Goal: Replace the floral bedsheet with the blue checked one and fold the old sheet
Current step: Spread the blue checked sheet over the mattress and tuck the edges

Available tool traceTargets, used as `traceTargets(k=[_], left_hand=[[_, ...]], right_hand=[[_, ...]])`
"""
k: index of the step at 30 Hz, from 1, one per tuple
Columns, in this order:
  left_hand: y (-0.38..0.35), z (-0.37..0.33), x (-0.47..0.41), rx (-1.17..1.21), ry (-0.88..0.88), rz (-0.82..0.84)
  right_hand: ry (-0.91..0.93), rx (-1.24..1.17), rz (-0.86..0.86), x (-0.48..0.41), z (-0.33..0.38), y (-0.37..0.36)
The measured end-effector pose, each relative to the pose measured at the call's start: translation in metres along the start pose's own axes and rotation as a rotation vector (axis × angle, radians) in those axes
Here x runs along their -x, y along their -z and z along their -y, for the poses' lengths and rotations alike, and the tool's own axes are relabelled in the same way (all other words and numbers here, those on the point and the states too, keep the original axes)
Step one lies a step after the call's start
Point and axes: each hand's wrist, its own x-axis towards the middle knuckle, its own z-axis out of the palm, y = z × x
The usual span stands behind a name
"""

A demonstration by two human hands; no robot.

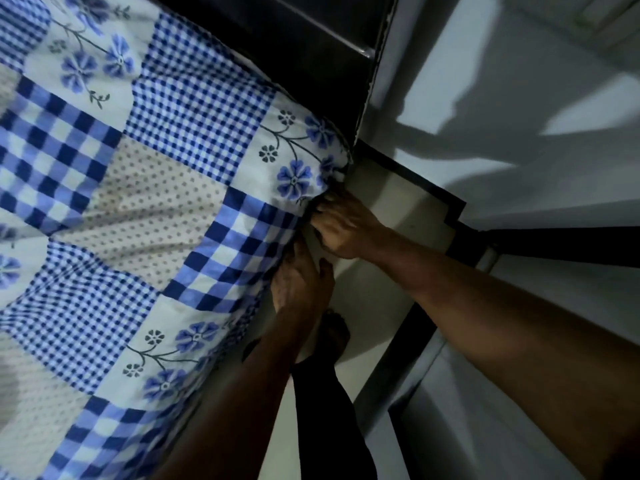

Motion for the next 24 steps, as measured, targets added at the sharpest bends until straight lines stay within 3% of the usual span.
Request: traceTargets(k=[1, 4, 7, 11, 15, 18, 21, 24], left_hand=[[0.0, 0.004, 0.01, -0.024, -0.027, 0.051], [-0.001, 0.02, 0.036, -0.139, -0.06, 0.131], [-0.009, 0.033, 0.034, -0.203, 0.002, 0.176], [-0.007, 0.024, 0.022, -0.217, 0.073, 0.166], [-0.002, 0.003, 0.011, -0.107, 0.219, 0.193], [0.001, 0.008, 0.017, -0.051, 0.185, 0.135], [0.007, 0.031, 0.049, -0.075, 0.005, 0.067], [0.006, 0.062, 0.089, -0.119, 0.08, 0.075]], right_hand=[[-0.001, -0.005, 0.02, -0.007, 0.002, 0.0], [-0.071, 0.029, 0.367, -0.028, 0.01, 0.029], [-0.062, 0.147, 0.216, -0.026, 0.011, 0.039], [0.048, -0.054, 0.041, -0.014, 0.008, 0.024], [-0.014, -0.003, -0.056, 0.013, 0.007, -0.005], [0.002, -0.078, -0.144, 0.014, 0.03, -0.008], [-0.056, -0.106, 0.001, 0.001, 0.048, -0.009], [-0.066, -0.062, 0.071, 0.002, 0.051, -0.014]])
